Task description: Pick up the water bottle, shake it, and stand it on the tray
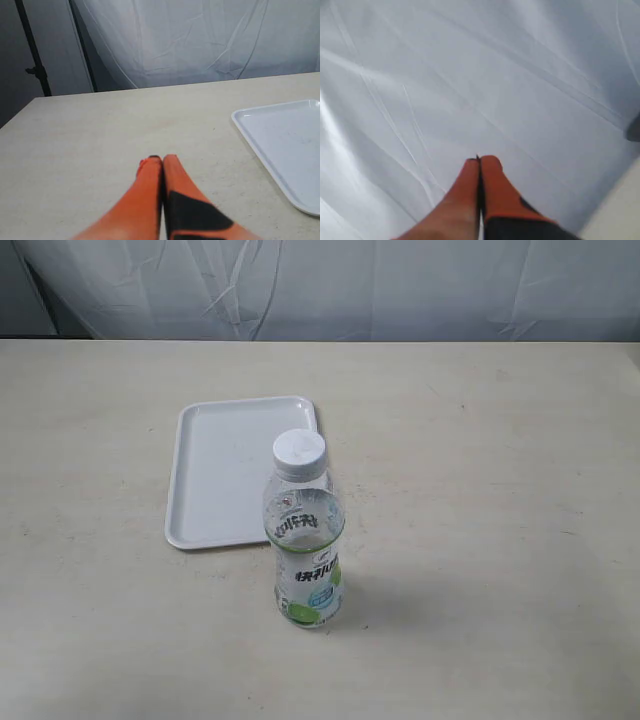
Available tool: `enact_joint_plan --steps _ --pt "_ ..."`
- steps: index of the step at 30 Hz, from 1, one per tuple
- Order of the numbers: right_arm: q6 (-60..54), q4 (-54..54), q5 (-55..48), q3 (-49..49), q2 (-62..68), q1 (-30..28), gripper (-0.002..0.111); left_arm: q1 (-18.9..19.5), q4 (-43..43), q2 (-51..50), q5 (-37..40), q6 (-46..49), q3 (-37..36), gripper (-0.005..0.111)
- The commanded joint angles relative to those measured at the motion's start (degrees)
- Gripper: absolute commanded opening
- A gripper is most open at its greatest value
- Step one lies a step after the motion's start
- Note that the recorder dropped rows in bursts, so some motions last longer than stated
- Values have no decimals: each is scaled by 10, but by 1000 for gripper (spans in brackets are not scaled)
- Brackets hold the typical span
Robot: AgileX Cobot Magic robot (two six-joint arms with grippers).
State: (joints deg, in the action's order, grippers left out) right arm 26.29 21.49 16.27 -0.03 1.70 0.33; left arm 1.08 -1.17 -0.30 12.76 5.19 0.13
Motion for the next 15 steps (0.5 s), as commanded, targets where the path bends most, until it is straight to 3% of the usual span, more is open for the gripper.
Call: enact_joint_plan --steps 1,3,7,10,11,15 --pt "54 71 132 0 -3 -3 -1 0 2 3 -9 -1 -1 0" --pt "54 71 133 0 -2 -3 -1 0 2 3 -9 -1 -1 0" --pt "-150 157 173 -96 35 -3 -1 0 2 3 -9 -1 -1 0" --pt "-513 273 167 -284 140 -3 -1 0 2 3 -9 -1 -1 0" --pt "-676 318 171 -407 213 -3 -1 0 2 3 -9 -1 -1 0" --pt "-1106 444 136 -762 426 -3 -1 0 2 3 -9 -1 -1 0"
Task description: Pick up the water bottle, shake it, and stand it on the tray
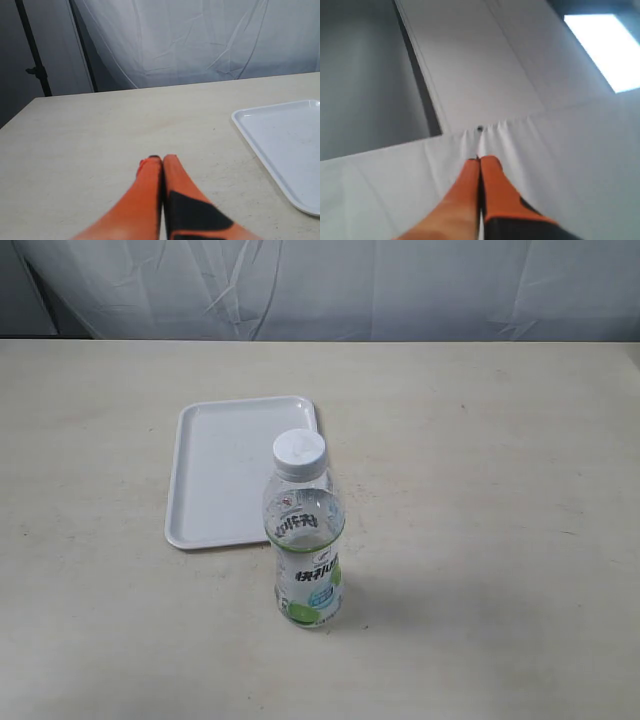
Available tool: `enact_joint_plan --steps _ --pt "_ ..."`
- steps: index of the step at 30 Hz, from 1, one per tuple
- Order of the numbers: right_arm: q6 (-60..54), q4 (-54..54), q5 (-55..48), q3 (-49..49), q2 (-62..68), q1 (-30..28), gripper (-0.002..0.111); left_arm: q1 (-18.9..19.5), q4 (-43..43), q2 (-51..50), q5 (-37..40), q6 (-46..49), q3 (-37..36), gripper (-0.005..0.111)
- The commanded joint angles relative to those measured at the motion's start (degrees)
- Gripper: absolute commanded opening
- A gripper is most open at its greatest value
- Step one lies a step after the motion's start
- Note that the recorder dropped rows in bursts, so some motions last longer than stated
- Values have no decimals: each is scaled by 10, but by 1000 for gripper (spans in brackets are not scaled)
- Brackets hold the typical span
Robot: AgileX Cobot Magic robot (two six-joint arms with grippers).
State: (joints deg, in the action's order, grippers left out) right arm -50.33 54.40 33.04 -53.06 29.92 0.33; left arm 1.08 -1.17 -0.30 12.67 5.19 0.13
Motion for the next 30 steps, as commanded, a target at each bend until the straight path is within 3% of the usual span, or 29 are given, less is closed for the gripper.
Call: enact_joint_plan --steps 1,2,3,6,12,20,23,30 --pt "-464 199 -41 -300 194 -3 -1 0 2 3 -8 -1 -1 0" --pt "-639 315 -37 -388 249 -3 -1 0 2 3 -8 -1 -1 0" --pt "-711 382 -5 -447 288 -3 -1 0 2 3 -8 -1 -1 0" --pt "-709 435 78 -541 374 -3 -1 0 2 3 -8 -1 -1 0" --pt "-709 455 35 -503 456 -3 -1 0 2 3 -8 -1 -1 0" --pt "-709 455 -67 -348 547 -3 -1 0 2 3 -8 -1 -1 0" --pt "-706 455 -181 -254 560 -3 -1 0 2 3 -8 -1 -1 0" --pt "-649 432 -645 -74 560 -3 -1 0 2 3 -8 -1 -1 0"
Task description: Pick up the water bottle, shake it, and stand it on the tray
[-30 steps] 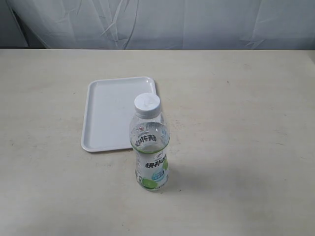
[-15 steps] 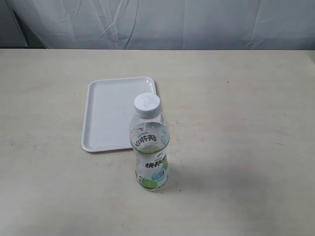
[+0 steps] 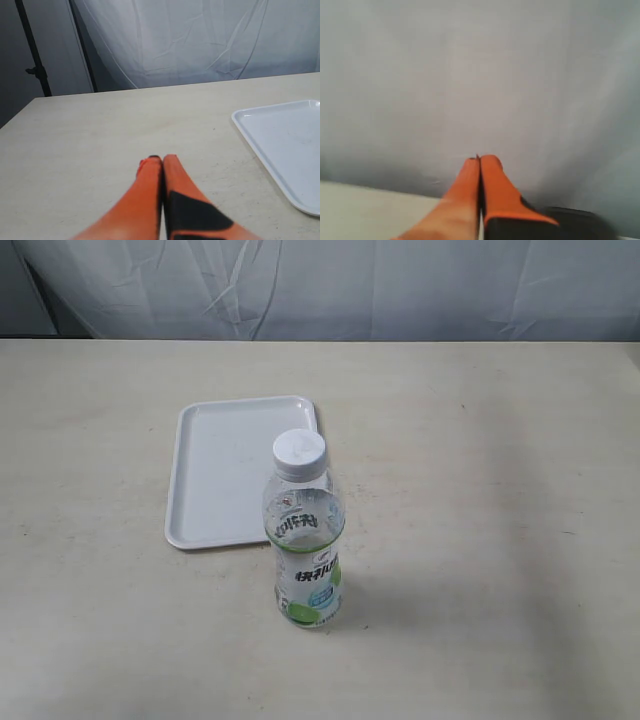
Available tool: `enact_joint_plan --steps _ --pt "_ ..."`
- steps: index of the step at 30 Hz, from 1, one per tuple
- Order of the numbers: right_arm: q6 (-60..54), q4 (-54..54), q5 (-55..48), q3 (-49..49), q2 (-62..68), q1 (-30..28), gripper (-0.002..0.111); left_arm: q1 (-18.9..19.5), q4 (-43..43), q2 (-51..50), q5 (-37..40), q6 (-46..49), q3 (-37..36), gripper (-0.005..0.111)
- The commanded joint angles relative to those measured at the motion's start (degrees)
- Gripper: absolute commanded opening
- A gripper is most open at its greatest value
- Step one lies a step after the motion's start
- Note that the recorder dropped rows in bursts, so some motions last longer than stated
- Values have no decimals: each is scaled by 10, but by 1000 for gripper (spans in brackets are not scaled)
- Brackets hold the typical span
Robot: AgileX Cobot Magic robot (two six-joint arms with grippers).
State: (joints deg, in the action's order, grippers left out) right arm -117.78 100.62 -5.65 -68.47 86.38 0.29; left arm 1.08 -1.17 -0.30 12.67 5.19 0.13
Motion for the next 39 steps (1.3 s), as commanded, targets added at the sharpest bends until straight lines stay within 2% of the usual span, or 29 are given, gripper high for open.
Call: enact_joint_plan --steps 1,7,9,11,14,15,20,23,24,25,26,27,28,29,32,35,39 --pt "30 -59 -292 92 -4 -2 -1 0 2 3 -8 -1 -1 0" --pt "183 -214 -478 148 -5 -2 -1 0 2 3 -8 -1 -1 0" --pt "205 -208 -553 171 -6 -2 -1 0 2 3 -8 -1 -1 0" --pt "159 -142 -633 214 -18 -1 -1 0 3 3 -8 -1 -1 0" --pt "120 -21 -631 271 -62 -2 -1 0 3 3 -8 -1 -1 0" --pt "119 -13 -621 271 -69 -2 -1 0 3 3 -8 -1 -1 0" --pt "119 -41 -592 271 -91 -2 -1 0 3 3 -8 -1 -1 0" --pt "119 -143 -613 271 -91 -2 0 0 3 3 -8 -1 -1 0" --pt "119 -170 -630 271 -91 -2 5 0 3 3 -8 -1 -1 0" --pt "120 -190 -643 271 -91 2 23 0 3 3 -8 -1 -1 0" --pt "125 -190 -643 271 -91 6 35 0 3 3 -8 -1 -1 0" --pt "141 -185 -643 271 -91 27 70 0 3 3 -8 -1 -1 0" --pt "149 -187 -643 271 -91 41 90 0 3 3 -8 -1 -1 0" --pt "144 -204 -643 271 -91 74 104 0 4 3 -8 -1 -1 0" --pt "145 -221 -615 272 -88 143 104 0 4 3 -8 -1 -1 0" --pt "142 -230 -531 272 -88 210 104 0 4 3 -8 -1 -1 0" --pt "142 -234 -424 272 -84 261 104 0 4 3 -8 0 -1 0"
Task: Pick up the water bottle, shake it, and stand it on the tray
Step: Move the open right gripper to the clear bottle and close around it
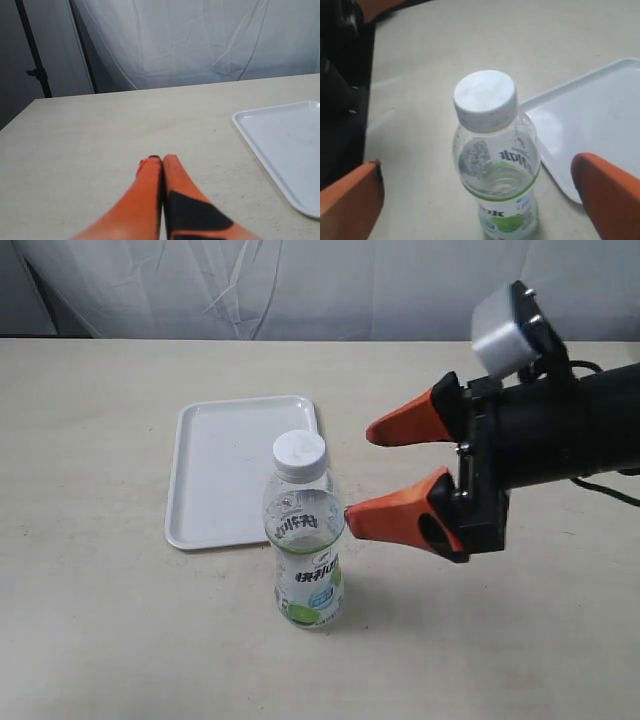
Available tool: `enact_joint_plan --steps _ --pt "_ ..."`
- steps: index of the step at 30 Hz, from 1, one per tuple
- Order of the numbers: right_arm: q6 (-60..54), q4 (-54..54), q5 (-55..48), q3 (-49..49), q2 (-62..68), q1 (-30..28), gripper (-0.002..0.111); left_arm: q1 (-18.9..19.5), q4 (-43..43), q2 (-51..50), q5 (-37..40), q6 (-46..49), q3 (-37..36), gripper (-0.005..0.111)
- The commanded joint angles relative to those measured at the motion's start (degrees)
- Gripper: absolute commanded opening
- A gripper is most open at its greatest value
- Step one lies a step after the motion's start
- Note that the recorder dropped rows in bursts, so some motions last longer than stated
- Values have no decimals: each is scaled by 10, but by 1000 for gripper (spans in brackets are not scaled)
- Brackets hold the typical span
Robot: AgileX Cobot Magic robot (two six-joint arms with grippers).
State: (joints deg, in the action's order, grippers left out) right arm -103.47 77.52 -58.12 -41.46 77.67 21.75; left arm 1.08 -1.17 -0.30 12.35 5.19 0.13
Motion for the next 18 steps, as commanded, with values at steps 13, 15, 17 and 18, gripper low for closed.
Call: enact_joint_plan --steps 13,15,17,18 --pt "-83 116 67 1 125 70 104 0 4 3 -5 -1 -1 0" --pt "-97 132 61 1 143 70 104 0 4 3 -5 -1 -1 0" --pt "-103 140 61 1 159 70 104 0 4 3 -5 -1 -1 0" --pt "-105 141 58 1 165 70 104 0 4 3 -5 -1 -1 0"
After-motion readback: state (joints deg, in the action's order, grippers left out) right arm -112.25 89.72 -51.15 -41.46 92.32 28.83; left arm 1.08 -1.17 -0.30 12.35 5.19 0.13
